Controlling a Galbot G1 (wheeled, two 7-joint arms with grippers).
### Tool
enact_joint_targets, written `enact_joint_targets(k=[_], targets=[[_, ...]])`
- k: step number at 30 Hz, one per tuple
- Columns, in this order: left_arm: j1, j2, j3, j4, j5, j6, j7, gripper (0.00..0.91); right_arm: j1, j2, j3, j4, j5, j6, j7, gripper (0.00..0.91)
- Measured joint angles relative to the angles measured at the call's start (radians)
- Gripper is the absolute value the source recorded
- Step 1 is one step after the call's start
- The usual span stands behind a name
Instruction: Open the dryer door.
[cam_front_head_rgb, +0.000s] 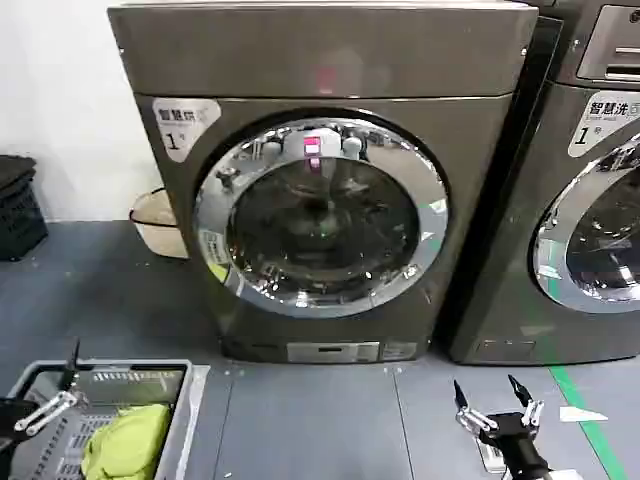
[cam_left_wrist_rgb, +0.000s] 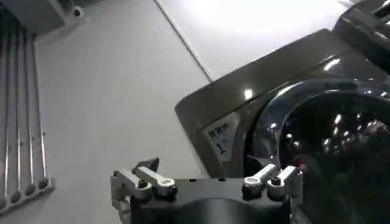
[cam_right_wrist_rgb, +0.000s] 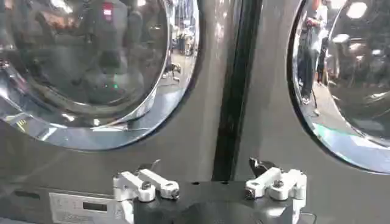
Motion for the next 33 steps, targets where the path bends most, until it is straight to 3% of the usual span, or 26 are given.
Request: enact_joint_targets(k=[20,33], targets=[[0.01,0.003,0.035,-0.028,0.006,0.008,0.007,0.907,0.223,-0.281,-0.131,-0.013,0.255,-0.065,0.033,0.907],[0.017,0.001,0.039,-0.045,0.01,0.01,0.008,0.907,0.5,-0.467,-0.346,-0.089,0.419,-0.049,0.034,0.907]])
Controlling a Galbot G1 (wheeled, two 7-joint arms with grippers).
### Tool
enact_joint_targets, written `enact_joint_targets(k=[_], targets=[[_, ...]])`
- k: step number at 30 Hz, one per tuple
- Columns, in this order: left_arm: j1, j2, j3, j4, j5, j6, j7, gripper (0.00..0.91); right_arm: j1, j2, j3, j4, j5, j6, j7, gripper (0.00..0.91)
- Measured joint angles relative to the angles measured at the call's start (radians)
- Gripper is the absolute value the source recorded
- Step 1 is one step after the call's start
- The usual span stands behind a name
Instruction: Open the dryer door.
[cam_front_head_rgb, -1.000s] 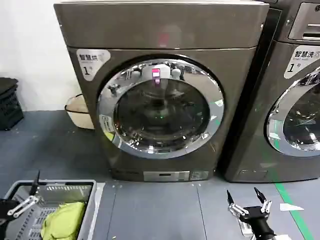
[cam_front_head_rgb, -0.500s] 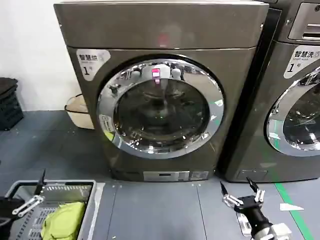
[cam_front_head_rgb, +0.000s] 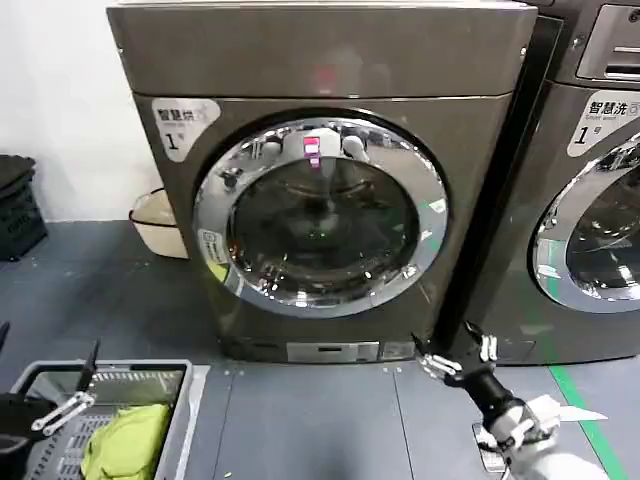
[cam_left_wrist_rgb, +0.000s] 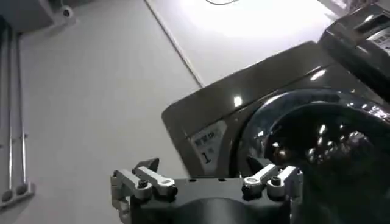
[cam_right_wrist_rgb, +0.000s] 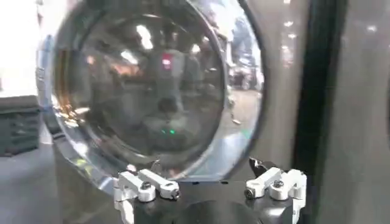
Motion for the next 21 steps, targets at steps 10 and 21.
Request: enact_joint_targets(k=[10,21], targets=[[-0.002,-0.006,0.007,-0.005,0.006,0.005,0.002,0.907,0.265,-0.059,-0.192,-0.097,0.088,0.004,-0.031,0.907],[-0.006,-0.009,0.011,-0.005,0.011,0.007,0.002,0.907,0.512,-0.028,-0.406,-0.179,0.182,-0.016,-0.001,0.907]])
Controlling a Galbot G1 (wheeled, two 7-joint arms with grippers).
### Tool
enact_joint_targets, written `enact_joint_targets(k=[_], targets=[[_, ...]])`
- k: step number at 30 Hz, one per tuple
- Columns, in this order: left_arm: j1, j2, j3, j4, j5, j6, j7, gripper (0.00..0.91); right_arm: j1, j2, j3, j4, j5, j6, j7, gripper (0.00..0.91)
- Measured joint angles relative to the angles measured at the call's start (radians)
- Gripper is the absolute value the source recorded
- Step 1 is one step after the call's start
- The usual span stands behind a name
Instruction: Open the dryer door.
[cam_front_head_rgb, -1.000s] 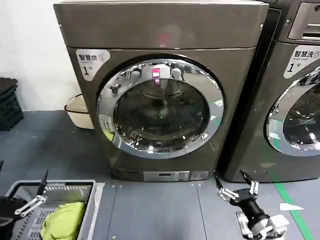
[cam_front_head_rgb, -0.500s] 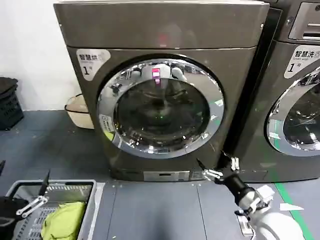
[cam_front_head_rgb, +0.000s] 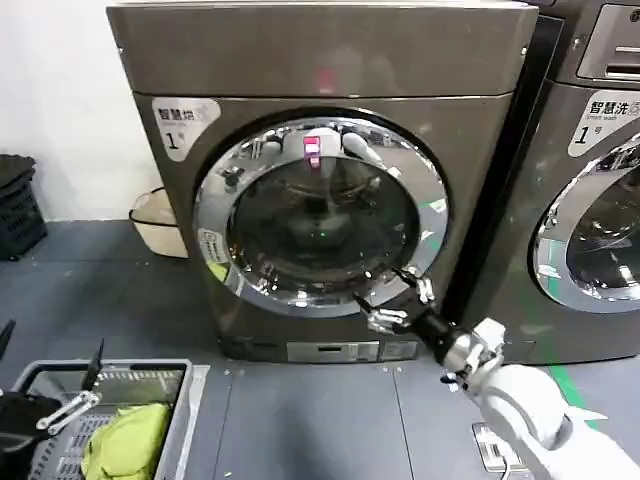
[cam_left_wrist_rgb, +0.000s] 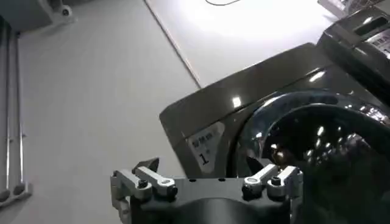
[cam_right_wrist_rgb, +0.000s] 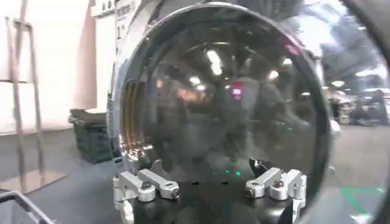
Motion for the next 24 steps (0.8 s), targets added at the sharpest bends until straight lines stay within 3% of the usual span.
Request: enact_joint_targets(k=[24], targets=[[0.003,-0.015,0.017,-0.004,0.02,-0.004,0.002,0.907,0.314,0.158,-0.293,-0.222,0.009,0.006,-0.004,0.907]])
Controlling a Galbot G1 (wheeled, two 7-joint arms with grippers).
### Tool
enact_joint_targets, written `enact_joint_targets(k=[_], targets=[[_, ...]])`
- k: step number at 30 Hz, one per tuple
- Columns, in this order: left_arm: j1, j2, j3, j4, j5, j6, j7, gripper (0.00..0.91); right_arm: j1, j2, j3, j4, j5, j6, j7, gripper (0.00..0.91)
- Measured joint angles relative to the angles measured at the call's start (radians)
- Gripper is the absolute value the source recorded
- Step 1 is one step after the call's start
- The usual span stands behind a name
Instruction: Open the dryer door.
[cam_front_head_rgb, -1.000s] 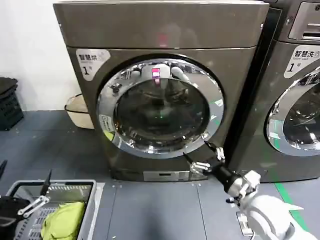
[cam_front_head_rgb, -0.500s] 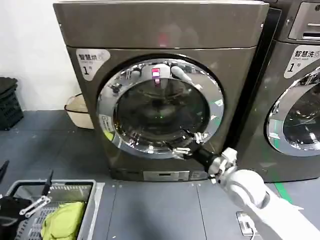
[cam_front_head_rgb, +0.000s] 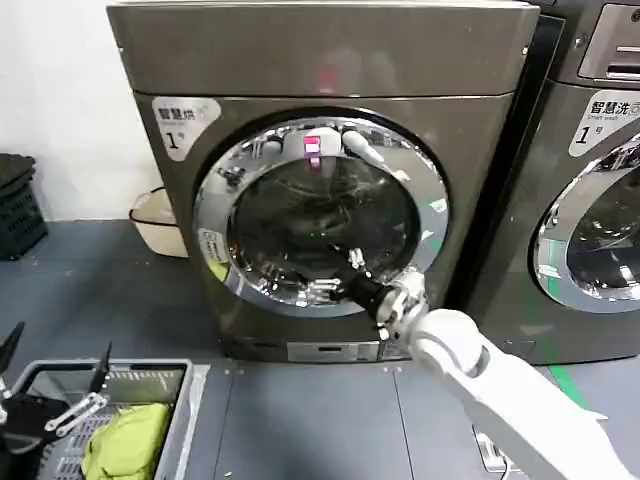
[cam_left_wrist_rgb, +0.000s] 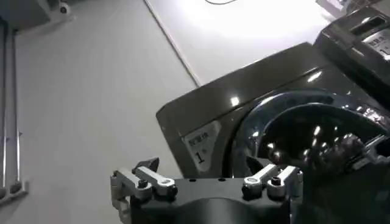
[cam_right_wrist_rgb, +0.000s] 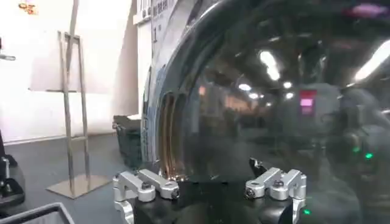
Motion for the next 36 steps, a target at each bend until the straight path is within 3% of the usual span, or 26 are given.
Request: enact_joint_targets(k=[36], targets=[[0.004,-0.004,0.008,0.006,0.009,-0.006,0.001,0.907,0.168,0.231,-0.158,-0.211,0.005,0.001,-0.013,0.907]])
